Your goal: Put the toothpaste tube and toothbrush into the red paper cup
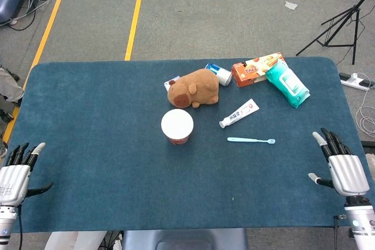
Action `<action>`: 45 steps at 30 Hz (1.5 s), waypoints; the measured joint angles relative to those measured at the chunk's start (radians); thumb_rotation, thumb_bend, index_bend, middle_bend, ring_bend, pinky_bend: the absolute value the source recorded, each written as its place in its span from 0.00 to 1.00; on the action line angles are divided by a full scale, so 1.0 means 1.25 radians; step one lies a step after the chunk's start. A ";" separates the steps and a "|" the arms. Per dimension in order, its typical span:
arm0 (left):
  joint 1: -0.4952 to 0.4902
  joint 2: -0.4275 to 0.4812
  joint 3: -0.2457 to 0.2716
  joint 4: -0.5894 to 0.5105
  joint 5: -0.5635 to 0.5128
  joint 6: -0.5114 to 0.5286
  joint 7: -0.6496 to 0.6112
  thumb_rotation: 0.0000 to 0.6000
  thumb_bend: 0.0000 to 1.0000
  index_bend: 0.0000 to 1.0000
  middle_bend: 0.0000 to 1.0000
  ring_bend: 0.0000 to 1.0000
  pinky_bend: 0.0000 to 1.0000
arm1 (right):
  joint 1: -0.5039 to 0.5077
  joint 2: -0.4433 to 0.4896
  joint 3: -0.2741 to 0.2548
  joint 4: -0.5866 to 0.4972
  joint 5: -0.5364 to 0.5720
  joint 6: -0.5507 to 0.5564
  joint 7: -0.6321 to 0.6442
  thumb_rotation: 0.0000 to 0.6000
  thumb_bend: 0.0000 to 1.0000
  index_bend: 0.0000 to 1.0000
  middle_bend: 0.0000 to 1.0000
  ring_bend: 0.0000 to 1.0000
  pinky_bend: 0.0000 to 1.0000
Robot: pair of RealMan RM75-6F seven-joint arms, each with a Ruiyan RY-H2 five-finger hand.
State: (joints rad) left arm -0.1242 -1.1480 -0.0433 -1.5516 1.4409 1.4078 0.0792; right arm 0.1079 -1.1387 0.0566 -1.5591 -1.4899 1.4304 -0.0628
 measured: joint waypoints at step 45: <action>0.009 0.019 0.005 -0.034 0.007 0.013 -0.007 1.00 0.00 0.07 0.22 0.05 0.01 | 0.236 0.043 0.108 -0.117 0.114 -0.248 -0.137 1.00 0.05 0.22 0.17 0.05 0.40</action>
State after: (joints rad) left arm -0.1133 -1.1244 -0.0372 -1.5940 1.4493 1.4245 0.0704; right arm 0.4027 -1.0849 0.1915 -1.7048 -1.3478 1.1208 -0.2342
